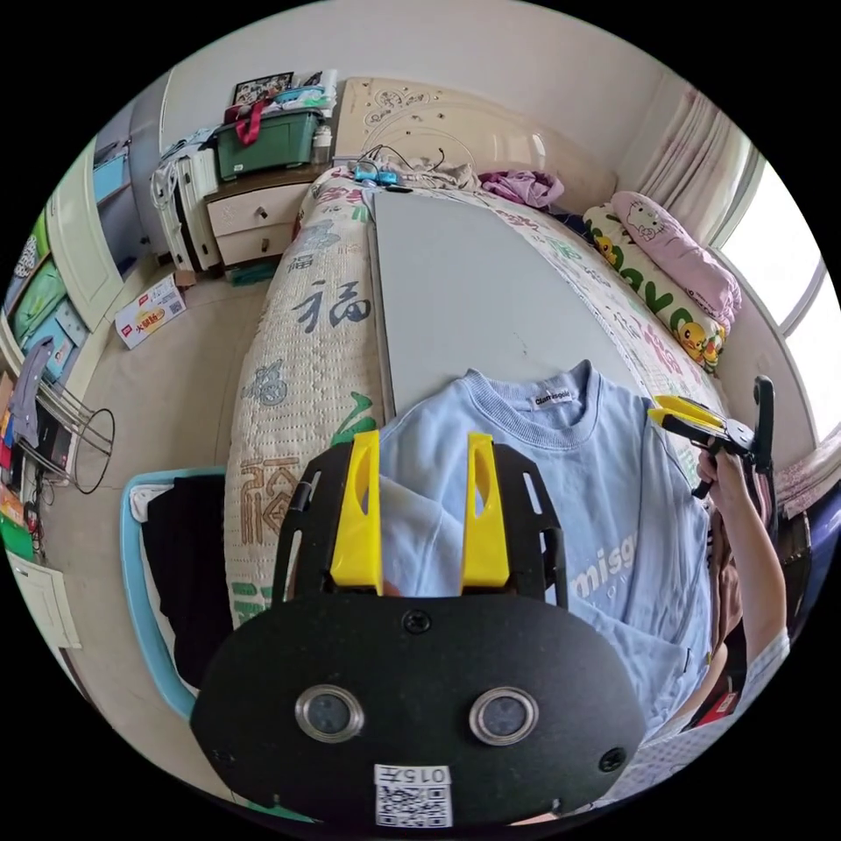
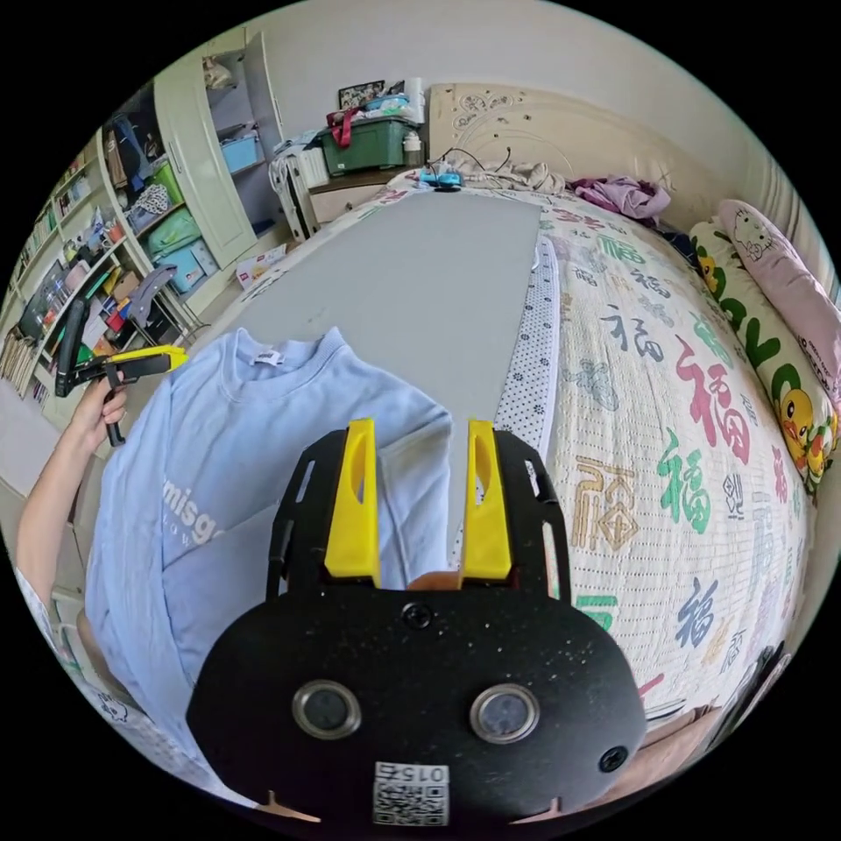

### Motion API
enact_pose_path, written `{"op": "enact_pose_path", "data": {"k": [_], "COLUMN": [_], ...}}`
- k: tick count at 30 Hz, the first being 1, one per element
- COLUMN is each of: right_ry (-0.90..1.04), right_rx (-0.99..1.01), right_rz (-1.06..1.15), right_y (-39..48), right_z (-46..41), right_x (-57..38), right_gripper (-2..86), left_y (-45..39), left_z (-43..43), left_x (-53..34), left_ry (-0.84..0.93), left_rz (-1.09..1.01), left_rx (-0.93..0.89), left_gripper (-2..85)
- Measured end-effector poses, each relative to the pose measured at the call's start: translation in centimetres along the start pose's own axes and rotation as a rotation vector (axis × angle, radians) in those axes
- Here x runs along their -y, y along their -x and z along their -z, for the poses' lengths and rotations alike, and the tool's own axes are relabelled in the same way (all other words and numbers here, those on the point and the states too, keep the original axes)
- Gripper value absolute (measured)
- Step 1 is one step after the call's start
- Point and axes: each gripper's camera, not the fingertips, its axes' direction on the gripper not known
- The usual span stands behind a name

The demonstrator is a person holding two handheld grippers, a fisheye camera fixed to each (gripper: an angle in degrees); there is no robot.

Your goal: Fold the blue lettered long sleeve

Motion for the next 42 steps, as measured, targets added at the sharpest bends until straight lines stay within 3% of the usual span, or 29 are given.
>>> {"op": "enact_pose_path", "data": {"k": [4,13,19,25,30,34,42], "right_ry": [0.052,-0.016,-0.148,-0.311,-0.133,0.012,-0.058], "right_rx": [0.019,0.024,0.087,0.255,0.390,0.328,0.235], "right_rz": [0.011,0.065,0.114,0.197,0.124,0.117,0.154], "right_y": [0.9,3.9,6.6,9.7,12.2,15.7,17.7], "right_z": [-1.6,2.7,13.4,31.4,33.7,32.2,38.5], "right_x": [1.4,0.0,-4.0,-22.3,-38.3,-44.5,-45.6], "right_gripper": [10.6,3.4,2.1,2.0,2.1,2.1,2.0], "left_y": [1.0,1.0,-0.9,-3.1,-4.0,-6.7,-7.8], "left_z": [-1.3,3.1,12.3,25.7,28.4,26.9,30.6], "left_x": [1.0,-0.3,-4.8,-20.2,-33.7,-39.6,-42.8], "left_ry": [0.074,-0.033,-0.227,-0.393,-0.204,0.012,-0.061], "left_rz": [-0.022,-0.036,-0.129,-0.289,-0.351,-0.404,-0.380], "left_rx": [-0.018,-0.012,-0.097,-0.201,-0.323,-0.186,-0.126], "left_gripper": [13.1,2.5,1.2,1.0,1.0,1.1,1.2]}}
